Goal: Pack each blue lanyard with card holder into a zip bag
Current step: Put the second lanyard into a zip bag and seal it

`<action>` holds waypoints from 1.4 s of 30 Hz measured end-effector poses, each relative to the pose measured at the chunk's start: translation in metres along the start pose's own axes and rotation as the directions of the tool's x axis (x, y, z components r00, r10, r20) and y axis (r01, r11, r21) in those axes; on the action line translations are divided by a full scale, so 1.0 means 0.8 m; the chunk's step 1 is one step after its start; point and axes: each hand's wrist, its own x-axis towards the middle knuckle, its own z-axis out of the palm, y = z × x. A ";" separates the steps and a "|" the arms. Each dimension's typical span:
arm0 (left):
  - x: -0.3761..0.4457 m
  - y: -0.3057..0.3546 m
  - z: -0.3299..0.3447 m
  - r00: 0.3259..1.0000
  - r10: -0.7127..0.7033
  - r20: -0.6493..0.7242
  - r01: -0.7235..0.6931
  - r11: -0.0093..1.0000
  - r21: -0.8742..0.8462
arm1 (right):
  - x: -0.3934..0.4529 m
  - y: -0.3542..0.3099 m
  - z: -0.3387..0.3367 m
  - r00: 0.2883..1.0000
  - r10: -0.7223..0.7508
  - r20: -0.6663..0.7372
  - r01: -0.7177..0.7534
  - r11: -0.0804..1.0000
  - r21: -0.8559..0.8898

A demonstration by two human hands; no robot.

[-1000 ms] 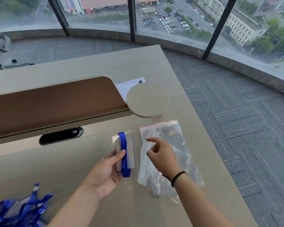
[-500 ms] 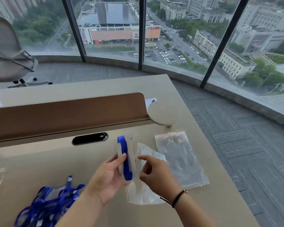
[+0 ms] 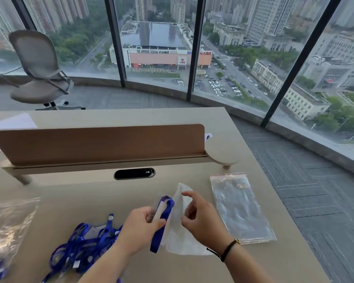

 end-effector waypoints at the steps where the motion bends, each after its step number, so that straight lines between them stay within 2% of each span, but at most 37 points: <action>1: 0.000 -0.001 -0.003 1.000 -0.003 0.018 0.002 0.999 0.036 | 0.000 -0.003 0.002 1.000 -0.007 0.003 0.007 1.000 0.004; 6: 0.010 -0.006 -0.010 0.990 0.004 0.139 -0.043 0.960 0.278 | -0.001 -0.013 0.015 0.999 -0.028 0.035 0.027 0.999 0.030; 9: 0.015 -0.002 -0.009 0.974 0.019 0.227 -0.105 0.922 0.372 | -0.003 -0.016 0.023 0.996 -0.062 0.058 0.060 0.998 0.024; 12: 0.023 -0.001 -0.004 0.969 0.015 0.246 -0.122 0.896 0.427 | -0.004 -0.019 0.032 0.994 -0.078 0.071 0.078 0.997 0.011; 17: 0.031 0.010 0.009 0.990 0.005 0.142 -0.059 0.923 0.380 | -0.012 -0.020 0.042 0.989 -0.069 0.129 0.063 0.997 0.048; 21: 0.039 0.001 0.011 0.985 -0.021 0.170 -0.045 0.926 0.374 | -0.016 -0.015 0.041 0.992 -0.040 0.119 0.037 0.999 0.025; 25: 0.042 -0.011 0.008 0.982 -0.046 0.185 -0.001 0.970 0.245 | -0.014 -0.007 0.034 0.999 -0.003 0.048 0.003 1.000 0.001; 27: 0.038 -0.015 0.006 0.987 -0.024 0.161 -0.018 0.968 0.252 | -0.012 -0.003 0.032 1.000 0.031 0.002 -0.031 0.999 0.017; 29: 0.040 -0.032 0.000 0.997 -0.002 0.080 -0.024 0.949 0.315 | -0.009 0.000 0.031 0.996 0.081 -0.030 -0.079 0.995 0.054; 33: 0.028 -0.047 0.000 0.969 0.210 -0.128 -0.123 0.864 0.488 | -0.003 0.006 0.033 0.984 0.173 -0.051 -0.163 0.974 0.156; 35: 0.024 -0.057 0.005 0.949 0.243 -0.202 -0.113 0.859 0.500 | -0.001 0.007 0.034 0.982 0.182 -0.055 -0.170 0.969 0.180; 36: 0.023 -0.062 0.007 0.954 0.214 -0.212 -0.098 0.886 0.454 | -0.001 0.007 0.034 0.982 0.180 -0.053 -0.167 0.968 0.187; 39: 0.017 -0.062 0.009 0.990 0.126 -0.056 -0.109 0.963 0.247 | 0.000 0.004 0.032 0.984 0.177 -0.031 -0.165 0.960 0.226; 42: 0.005 -0.051 0.016 0.992 0.104 0.076 -0.120 0.959 0.256 | 0.003 0.000 0.030 0.977 0.212 0.002 -0.203 0.932 0.301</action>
